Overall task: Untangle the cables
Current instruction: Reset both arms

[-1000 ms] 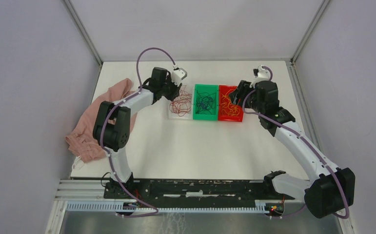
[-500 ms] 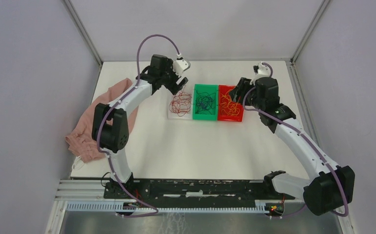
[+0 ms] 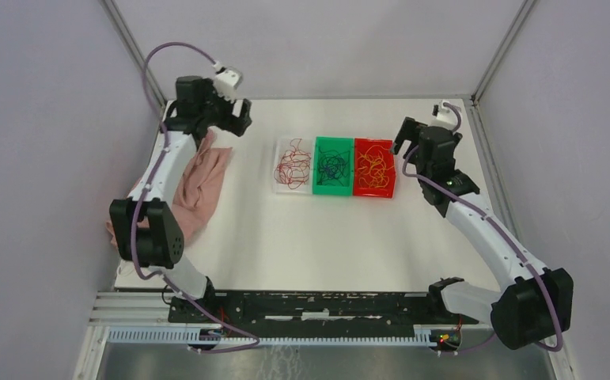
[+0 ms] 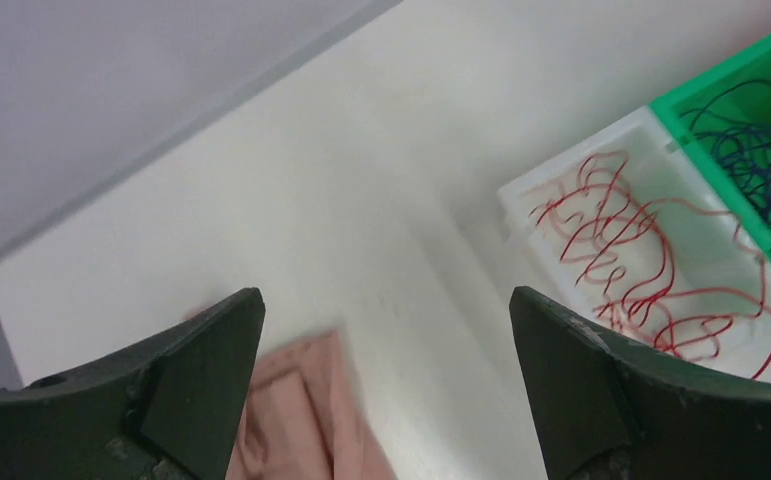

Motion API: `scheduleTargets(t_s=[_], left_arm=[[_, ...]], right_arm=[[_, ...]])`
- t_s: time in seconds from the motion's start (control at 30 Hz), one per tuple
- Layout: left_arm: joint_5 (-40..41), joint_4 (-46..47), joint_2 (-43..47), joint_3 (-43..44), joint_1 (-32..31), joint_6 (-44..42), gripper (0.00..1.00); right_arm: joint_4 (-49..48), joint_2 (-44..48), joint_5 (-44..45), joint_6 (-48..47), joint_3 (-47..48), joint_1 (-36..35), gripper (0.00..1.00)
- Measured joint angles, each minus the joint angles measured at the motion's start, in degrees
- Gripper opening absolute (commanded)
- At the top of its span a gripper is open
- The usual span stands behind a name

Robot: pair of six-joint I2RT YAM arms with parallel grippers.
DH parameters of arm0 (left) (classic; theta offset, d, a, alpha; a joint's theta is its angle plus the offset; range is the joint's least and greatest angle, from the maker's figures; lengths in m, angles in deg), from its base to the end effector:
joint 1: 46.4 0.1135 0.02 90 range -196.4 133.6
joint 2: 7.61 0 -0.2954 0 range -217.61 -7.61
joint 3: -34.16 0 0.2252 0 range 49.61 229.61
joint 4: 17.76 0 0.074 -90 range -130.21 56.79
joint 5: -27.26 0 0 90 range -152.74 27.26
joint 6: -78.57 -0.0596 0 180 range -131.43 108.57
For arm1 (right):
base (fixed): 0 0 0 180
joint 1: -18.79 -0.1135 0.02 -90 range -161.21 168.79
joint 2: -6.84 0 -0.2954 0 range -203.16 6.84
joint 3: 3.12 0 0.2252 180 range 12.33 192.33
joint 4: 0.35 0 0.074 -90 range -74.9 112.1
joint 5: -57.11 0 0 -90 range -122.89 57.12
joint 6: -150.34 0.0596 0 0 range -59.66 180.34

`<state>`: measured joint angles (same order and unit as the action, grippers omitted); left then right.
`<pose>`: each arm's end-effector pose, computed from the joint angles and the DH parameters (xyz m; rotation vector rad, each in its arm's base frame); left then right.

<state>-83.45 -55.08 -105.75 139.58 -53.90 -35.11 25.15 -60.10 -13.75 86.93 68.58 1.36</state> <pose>0.3914 -0.0728 0.3695 0.7602 1.9193 -0.2047 0.2449 0.0564 0.3578 0.3730 1.8801 0.1952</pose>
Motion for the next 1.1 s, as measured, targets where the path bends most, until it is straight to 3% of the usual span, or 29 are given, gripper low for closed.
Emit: scheduleTargets(t_s=[0.2, 0.4, 0.5, 0.87, 1.03, 1.1], left_arm=[[-2.0, 12.0, 11.8, -23.6, 10.8, 9.3, 0.99], [-1.9, 29.2, 14.3, -49.2, 11.8, 17.6, 1.00], [-1.8, 36.4, 13.3, -56.0, 11.8, 19.4, 1.00], [2.9, 62.8, 9.4, -66.1, 11.7, 20.7, 0.99], [5.3, 81.7, 11.0, -78.9, 11.1, 21.2, 0.99], [6.1, 83.5, 10.9, -81.5, 10.6, 21.2, 0.99]], right_arm=[[-10.4, -0.7, 20.4, -6.6, -11.9, 0.4, 0.99], [-19.9, -2.7, 31.7, -11.8, -23.7, 2.6, 0.99], [-24.5, -3.4, 33.6, -13.8, -27.0, 4.3, 0.99], [-45.9, -12.8, 29.0, -16.4, -36.0, 7.1, 0.99], [-57.2, -15.8, 18.0, -20.7, -39.7, 7.4, 0.99], [-61.8, -19.2, 13.9, -22.6, -40.4, 7.4, 0.99]])
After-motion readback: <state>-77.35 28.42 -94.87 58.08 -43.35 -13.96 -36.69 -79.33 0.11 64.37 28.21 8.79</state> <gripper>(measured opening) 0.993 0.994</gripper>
